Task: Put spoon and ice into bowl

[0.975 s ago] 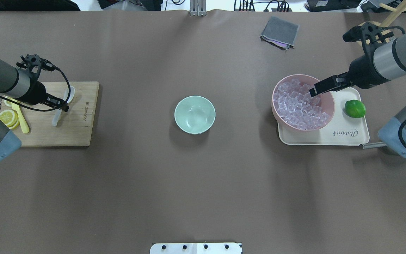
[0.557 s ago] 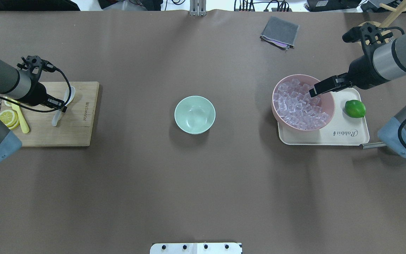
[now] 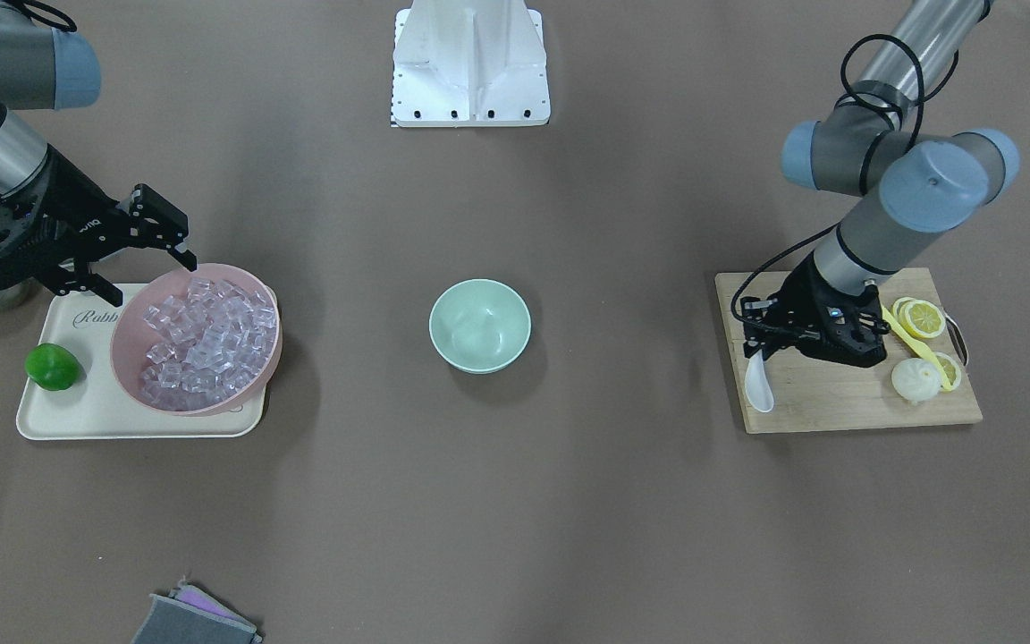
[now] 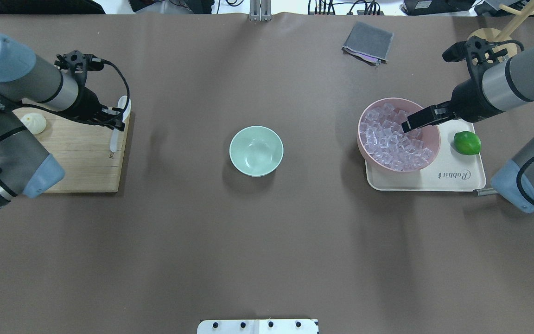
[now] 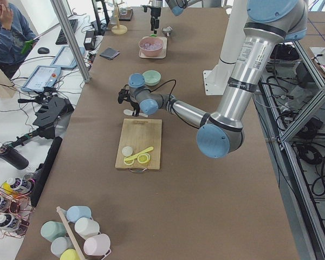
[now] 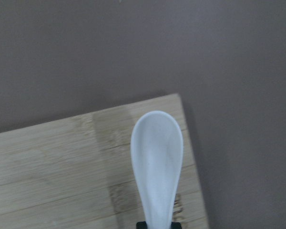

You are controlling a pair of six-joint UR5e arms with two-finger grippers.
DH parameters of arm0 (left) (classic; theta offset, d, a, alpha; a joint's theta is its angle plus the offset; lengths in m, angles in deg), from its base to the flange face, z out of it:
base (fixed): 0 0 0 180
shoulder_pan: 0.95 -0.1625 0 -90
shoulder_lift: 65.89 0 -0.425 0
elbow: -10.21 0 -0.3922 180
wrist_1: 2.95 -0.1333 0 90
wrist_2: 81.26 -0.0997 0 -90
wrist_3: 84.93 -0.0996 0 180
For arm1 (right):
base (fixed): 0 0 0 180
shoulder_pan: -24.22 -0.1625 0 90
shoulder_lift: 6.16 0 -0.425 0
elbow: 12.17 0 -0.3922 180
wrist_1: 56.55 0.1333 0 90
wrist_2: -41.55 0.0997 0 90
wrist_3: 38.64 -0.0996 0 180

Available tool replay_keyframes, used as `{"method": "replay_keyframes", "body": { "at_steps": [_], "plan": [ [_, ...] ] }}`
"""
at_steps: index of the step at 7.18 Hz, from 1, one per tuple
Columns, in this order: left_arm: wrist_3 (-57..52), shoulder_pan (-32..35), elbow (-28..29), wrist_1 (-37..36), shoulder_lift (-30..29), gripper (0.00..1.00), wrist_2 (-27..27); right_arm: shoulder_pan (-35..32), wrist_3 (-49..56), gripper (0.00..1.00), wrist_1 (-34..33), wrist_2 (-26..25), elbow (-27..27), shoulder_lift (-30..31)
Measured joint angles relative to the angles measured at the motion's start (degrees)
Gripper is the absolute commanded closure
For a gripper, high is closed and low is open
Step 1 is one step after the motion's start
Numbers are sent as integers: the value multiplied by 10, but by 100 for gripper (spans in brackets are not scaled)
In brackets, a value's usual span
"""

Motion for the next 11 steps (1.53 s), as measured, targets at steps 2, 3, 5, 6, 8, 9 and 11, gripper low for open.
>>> {"method": "replay_keyframes", "body": {
  "at_steps": [2, 3, 5, 6, 8, 9, 11],
  "plan": [
    [93, -38, -25, -83, -79, 100, -16, 20, 0, 3, 0, -25, 6, -8],
    [131, -67, -32, -106, -110, 100, -43, 25, 0, 4, 0, -31, 15, -15],
    [191, -120, -25, -119, -158, 100, -97, 32, 1, 5, 0, -40, 26, -20],
    [212, -140, -14, -120, -179, 87, -120, 37, 0, 5, 0, -47, 30, -22],
    [252, -167, 5, -120, -210, 3, -154, 45, 0, 8, 0, -58, 37, -26],
    [269, -178, 14, -120, -223, 3, -173, 48, 0, 10, 0, -63, 44, -27],
    [280, -184, 18, -123, -236, 3, -187, 49, 1, 13, 2, -67, 59, -32]
  ]
}}
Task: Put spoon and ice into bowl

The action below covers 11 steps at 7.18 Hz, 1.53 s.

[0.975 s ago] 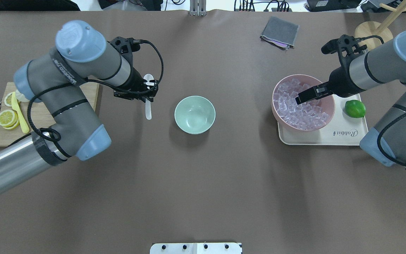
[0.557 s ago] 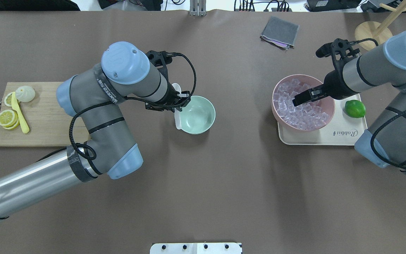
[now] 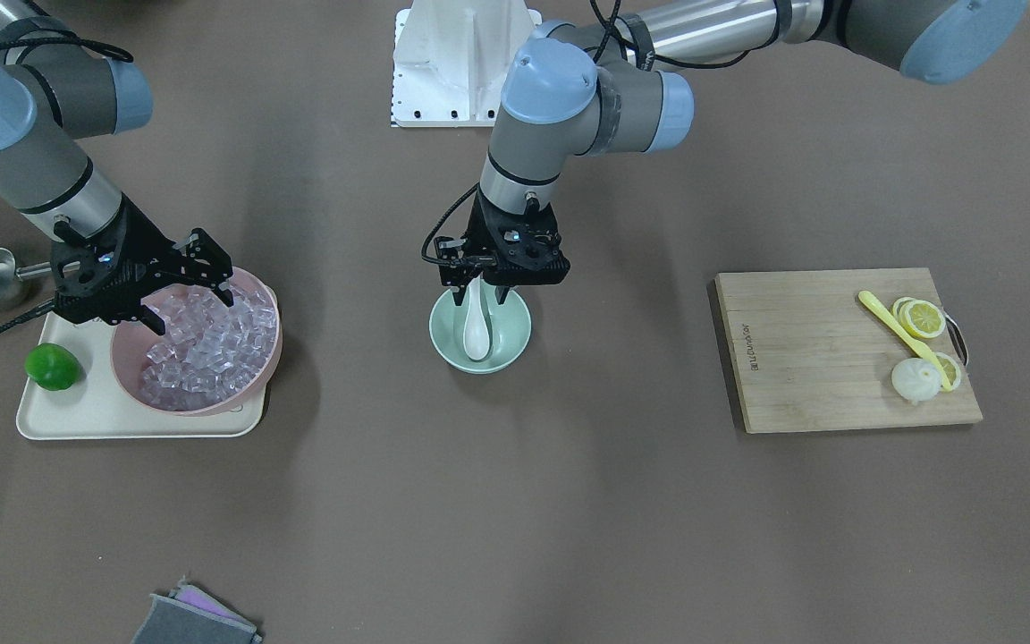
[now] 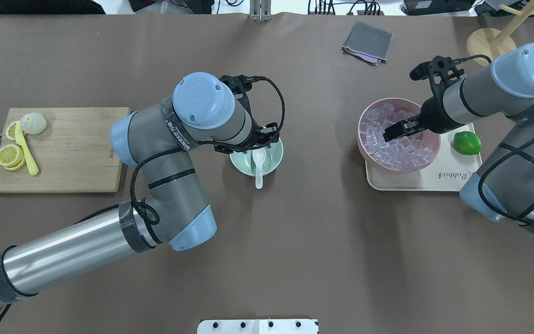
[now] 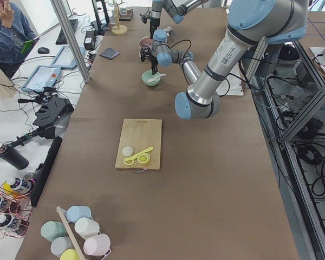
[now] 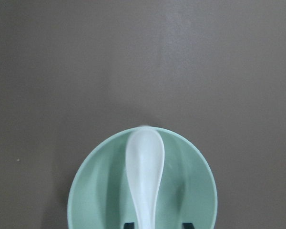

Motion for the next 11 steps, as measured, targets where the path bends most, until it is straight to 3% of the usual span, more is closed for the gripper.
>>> {"method": "replay_keyframes", "body": {
  "at_steps": [4, 11],
  "plan": [
    [-7, 9, -34, -40, 3, 3, 1, 0, 2, 17, 5, -18, 55, -29],
    [-7, 12, -41, -43, 15, 3, 0, 5, -20, 20, 5, 6, 63, -19]
  ]
}}
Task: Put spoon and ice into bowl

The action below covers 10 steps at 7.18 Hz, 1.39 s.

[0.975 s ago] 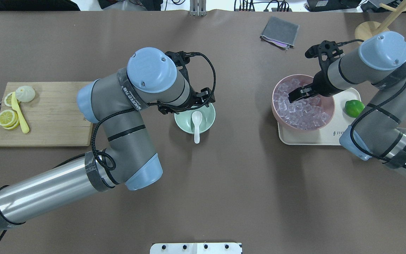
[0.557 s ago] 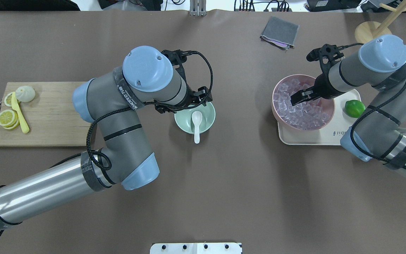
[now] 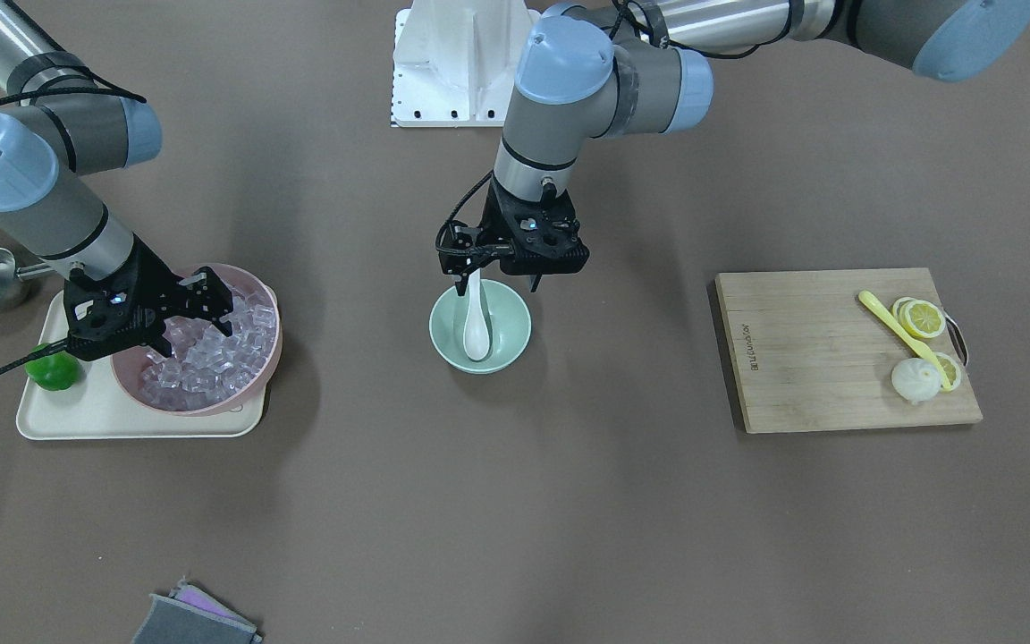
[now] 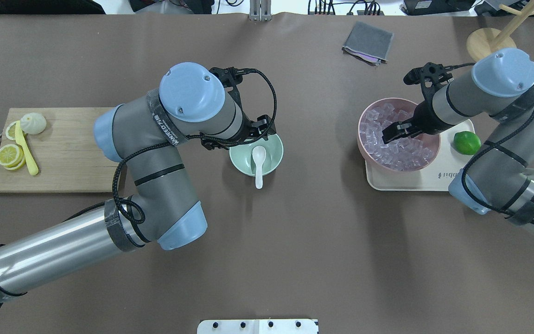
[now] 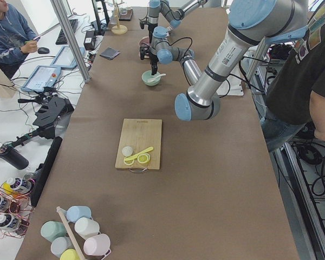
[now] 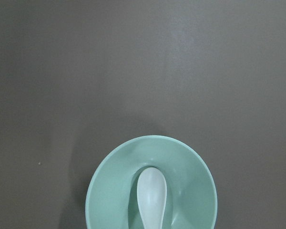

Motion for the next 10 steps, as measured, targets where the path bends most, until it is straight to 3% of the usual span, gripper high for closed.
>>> {"method": "replay_keyframes", "body": {
  "at_steps": [1, 2, 3, 4, 10],
  "plan": [
    [0, 0, 0, 0, 1, 3, 0, 2, -3, 20, 1, 0, 2, 2],
    [0, 0, 0, 0, 1, 3, 0, 3, -4, 31, 1, 0, 3, 2],
    [0, 0, -1, 0, 1, 3, 0, 4, -5, 57, 1, 1, 2, 3],
    [0, 0, -2, 0, 2, 3, 0, 6, -7, 98, 1, 1, 2, 4],
    [-4, 1, -37, 5, 48, 3, 1, -3, -10, 100, -4, 61, 7, -2]
  ]
}}
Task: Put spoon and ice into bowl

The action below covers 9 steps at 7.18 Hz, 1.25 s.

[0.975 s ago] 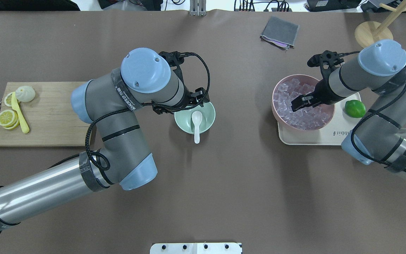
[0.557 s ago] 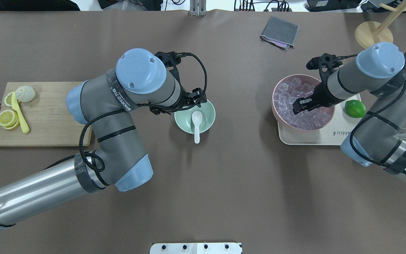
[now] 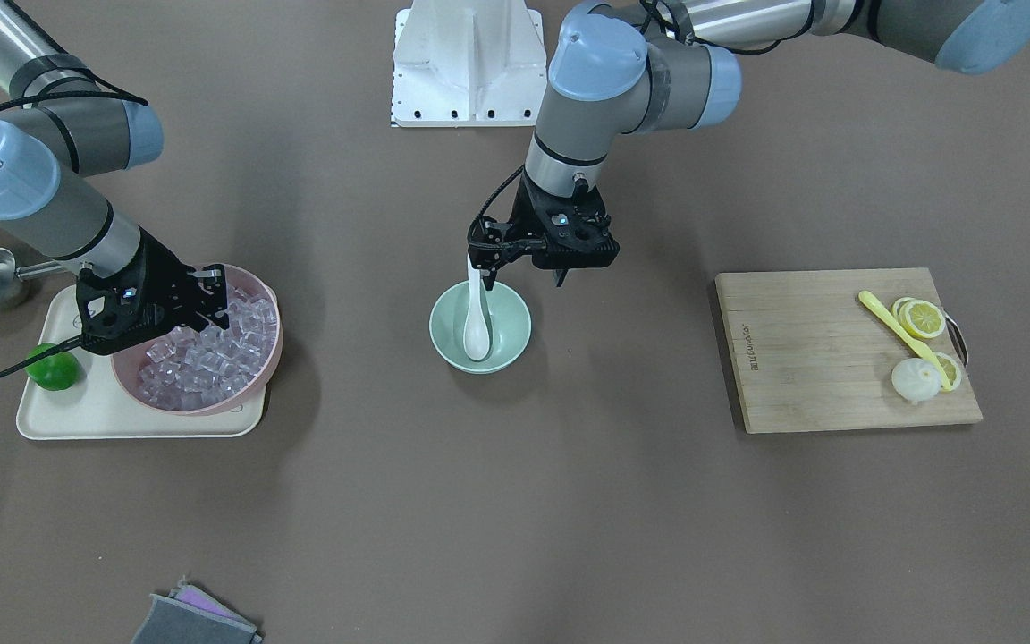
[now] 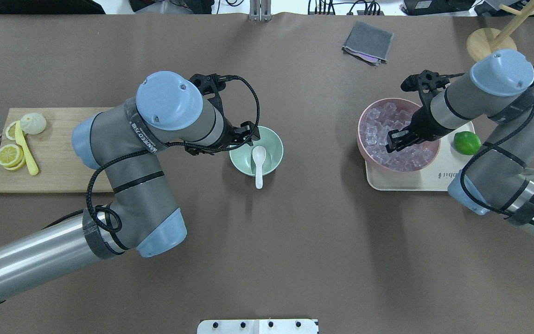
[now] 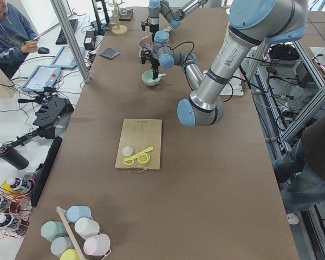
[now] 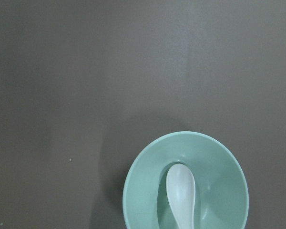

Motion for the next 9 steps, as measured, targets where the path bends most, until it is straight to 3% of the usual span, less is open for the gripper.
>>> {"method": "replay_keyframes", "body": {
  "at_steps": [3, 5, 7, 9],
  "plan": [
    [-19, 3, -27, -1, 20, 3, 1, -43, 1, 100, -3, 54, -17, -7],
    [-103, 44, -105, -3, 103, 3, 43, -38, -47, 100, -7, 53, -37, -43],
    [-220, 128, -163, 0, 209, 3, 141, 41, -166, 100, -18, -30, -37, -126],
    [-330, 194, -177, 3, 277, 3, 198, 130, -257, 100, -74, -144, -16, -230]
  ]
}}
